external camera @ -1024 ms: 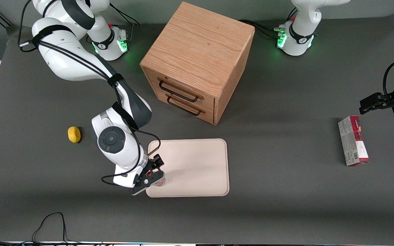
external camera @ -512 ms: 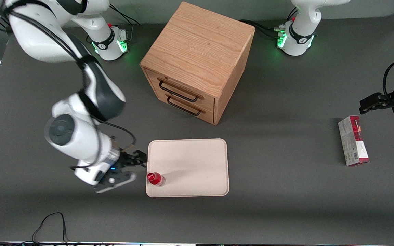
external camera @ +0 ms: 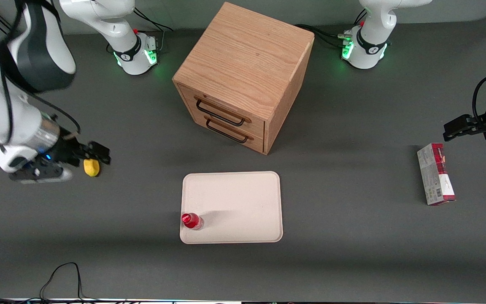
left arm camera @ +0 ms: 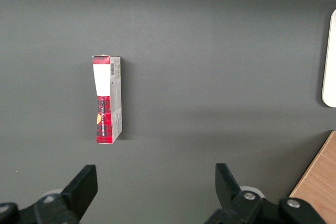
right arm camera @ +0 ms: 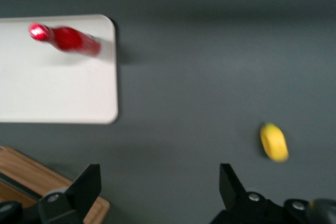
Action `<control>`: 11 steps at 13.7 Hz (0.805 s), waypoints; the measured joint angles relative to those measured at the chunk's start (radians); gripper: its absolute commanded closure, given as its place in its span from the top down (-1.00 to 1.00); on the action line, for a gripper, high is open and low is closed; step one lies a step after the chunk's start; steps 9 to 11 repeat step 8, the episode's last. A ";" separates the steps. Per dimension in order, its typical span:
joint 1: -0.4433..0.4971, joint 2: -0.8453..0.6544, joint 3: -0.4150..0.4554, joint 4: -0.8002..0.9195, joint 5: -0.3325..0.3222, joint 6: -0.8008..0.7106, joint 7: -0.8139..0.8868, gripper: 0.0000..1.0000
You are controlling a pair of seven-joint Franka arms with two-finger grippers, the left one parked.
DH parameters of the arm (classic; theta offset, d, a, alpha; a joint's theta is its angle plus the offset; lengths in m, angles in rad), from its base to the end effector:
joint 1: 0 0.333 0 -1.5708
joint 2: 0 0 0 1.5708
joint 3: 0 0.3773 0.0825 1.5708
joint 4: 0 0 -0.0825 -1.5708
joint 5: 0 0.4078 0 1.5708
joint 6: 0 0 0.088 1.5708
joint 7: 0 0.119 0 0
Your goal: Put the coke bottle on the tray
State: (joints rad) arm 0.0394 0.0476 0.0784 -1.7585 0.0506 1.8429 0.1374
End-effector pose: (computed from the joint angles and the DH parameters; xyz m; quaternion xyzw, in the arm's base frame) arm 0.6038 0.0751 0.5756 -0.9994 0.0162 -0.0150 0.0285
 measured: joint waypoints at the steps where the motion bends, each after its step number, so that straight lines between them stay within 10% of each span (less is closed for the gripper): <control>1: 0.000 -0.081 -0.020 -0.079 0.000 -0.001 -0.003 1.00; 11: 0.001 -0.284 -0.080 -0.186 0.001 -0.141 -0.011 1.00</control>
